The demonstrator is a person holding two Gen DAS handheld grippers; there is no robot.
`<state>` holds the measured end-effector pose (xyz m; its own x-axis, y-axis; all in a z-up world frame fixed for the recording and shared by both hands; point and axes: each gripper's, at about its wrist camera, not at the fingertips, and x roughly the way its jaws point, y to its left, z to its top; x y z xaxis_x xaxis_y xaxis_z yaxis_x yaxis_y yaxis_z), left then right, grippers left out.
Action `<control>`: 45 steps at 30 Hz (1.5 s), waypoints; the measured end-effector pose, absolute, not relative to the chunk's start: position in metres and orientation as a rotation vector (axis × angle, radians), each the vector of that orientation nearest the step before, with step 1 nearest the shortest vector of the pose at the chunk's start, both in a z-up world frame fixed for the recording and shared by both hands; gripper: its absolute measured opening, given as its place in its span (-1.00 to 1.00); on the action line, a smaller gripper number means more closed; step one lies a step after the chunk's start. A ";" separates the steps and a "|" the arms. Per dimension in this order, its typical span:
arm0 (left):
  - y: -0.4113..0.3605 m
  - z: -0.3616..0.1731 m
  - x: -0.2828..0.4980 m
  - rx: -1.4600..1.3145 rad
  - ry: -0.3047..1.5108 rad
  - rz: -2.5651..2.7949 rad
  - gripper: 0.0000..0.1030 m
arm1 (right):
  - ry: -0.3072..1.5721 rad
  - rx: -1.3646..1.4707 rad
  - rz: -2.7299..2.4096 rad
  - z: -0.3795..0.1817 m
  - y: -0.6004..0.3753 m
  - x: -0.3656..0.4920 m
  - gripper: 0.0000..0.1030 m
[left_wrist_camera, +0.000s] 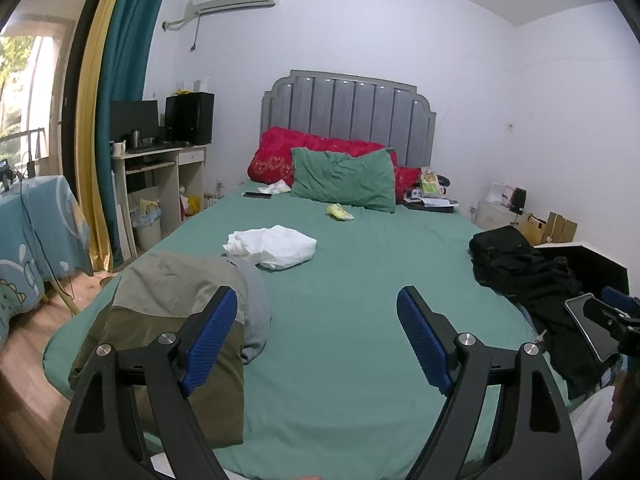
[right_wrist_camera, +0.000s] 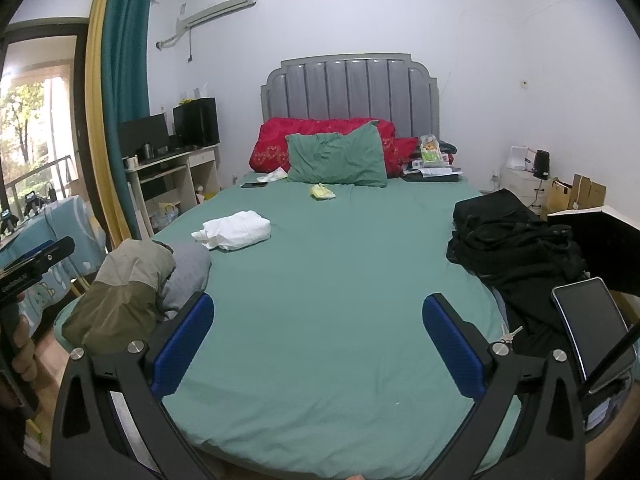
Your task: Fold large clothes
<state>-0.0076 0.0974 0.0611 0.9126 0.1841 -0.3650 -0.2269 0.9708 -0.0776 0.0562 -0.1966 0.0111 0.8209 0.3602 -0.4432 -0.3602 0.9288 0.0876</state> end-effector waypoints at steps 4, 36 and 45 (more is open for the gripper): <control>0.099 0.061 -0.004 -0.126 0.366 0.212 0.65 | 0.475 -0.003 0.382 0.012 -0.194 0.057 1.00; 0.092 0.061 -0.002 -0.112 0.362 0.184 0.65 | 0.472 -0.010 0.385 0.011 -0.190 0.057 1.00; 0.089 0.062 -0.004 -0.110 0.351 0.183 0.64 | 0.478 -0.010 0.386 0.012 -0.188 0.055 1.00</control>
<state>-0.0043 0.0894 0.0623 0.9228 0.1588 -0.3511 -0.1968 0.9776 -0.0749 0.0549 -0.1880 0.0116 0.8171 0.3596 -0.4505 -0.3640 0.9279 0.0804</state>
